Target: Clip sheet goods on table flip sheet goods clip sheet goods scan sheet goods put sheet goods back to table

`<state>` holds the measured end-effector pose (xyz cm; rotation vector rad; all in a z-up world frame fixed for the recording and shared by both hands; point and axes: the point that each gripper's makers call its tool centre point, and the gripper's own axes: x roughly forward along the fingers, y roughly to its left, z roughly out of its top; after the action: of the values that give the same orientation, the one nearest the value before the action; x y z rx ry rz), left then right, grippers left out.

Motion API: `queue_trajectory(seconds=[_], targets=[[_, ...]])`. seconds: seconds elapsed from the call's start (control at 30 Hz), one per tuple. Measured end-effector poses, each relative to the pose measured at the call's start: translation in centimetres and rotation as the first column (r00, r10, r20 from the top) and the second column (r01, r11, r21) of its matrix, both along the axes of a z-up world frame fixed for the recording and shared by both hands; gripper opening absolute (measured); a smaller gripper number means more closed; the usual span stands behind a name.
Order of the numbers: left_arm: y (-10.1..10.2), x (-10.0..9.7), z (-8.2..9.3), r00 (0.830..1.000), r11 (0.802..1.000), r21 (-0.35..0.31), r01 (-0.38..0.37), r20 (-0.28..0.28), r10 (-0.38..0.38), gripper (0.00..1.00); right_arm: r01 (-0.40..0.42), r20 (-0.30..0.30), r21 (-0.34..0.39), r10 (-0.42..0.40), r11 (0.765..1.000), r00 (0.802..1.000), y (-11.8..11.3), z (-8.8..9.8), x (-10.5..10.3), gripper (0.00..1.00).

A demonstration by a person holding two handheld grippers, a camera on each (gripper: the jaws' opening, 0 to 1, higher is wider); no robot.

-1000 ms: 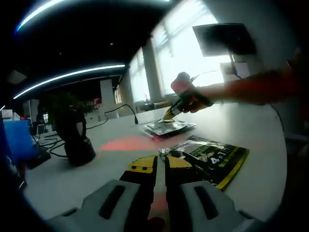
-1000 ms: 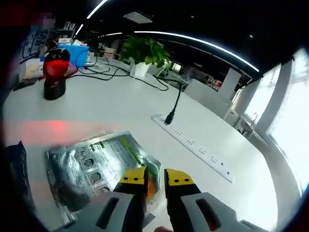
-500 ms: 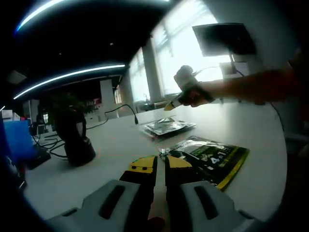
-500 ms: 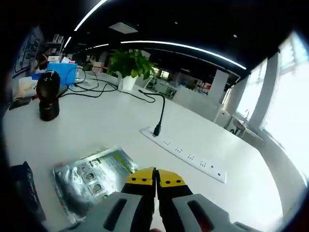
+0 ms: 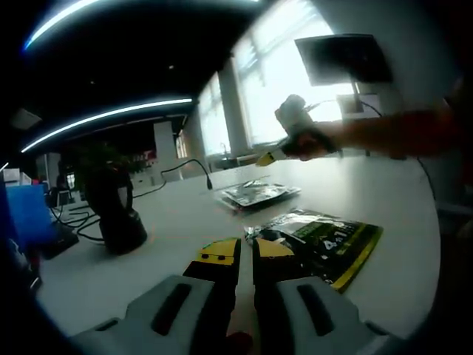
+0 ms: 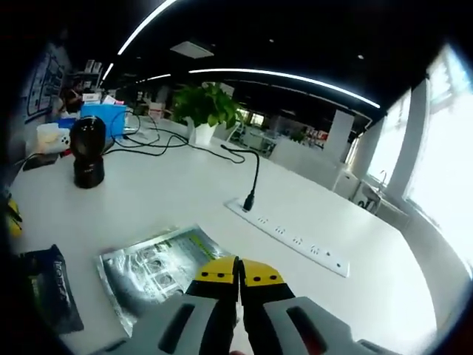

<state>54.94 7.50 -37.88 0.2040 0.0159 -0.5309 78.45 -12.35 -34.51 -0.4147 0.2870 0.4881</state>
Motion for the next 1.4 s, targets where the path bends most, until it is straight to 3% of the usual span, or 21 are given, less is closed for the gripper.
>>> queue_trajectory(seconds=[0.53,0.73,0.8,1.1,1.4], targets=[[0.1,0.1,-0.1,1.000,1.000,0.009,-0.007,-0.002,0.007,0.00,-0.036,0.043,0.089,0.032,0.995,0.999,-0.9,2.0,-5.6,0.00],[0.1,0.2,-0.2,1.000,1.000,0.016,-0.010,-0.001,0.010,0.00,-0.066,0.065,0.090,0.061,0.994,0.996,-0.6,2.5,-8.2,0.00],[0.1,0.2,-0.2,1.000,1.000,0.018,-0.012,-0.001,0.012,0.00,-0.082,0.080,0.095,0.074,0.992,0.994,-0.6,3.0,-8.0,0.00],[0.1,0.2,-0.2,1.000,1.000,0.015,-0.014,-0.002,0.014,0.00,-0.134,0.143,0.128,0.115,0.983,0.983,-0.5,4.7,-12.7,0.00],[0.1,0.2,-0.2,1.000,1.000,0.015,-0.017,-0.004,0.017,0.00,-0.150,0.147,0.178,0.125,0.972,0.981,-0.8,4.1,-16.3,0.00]])
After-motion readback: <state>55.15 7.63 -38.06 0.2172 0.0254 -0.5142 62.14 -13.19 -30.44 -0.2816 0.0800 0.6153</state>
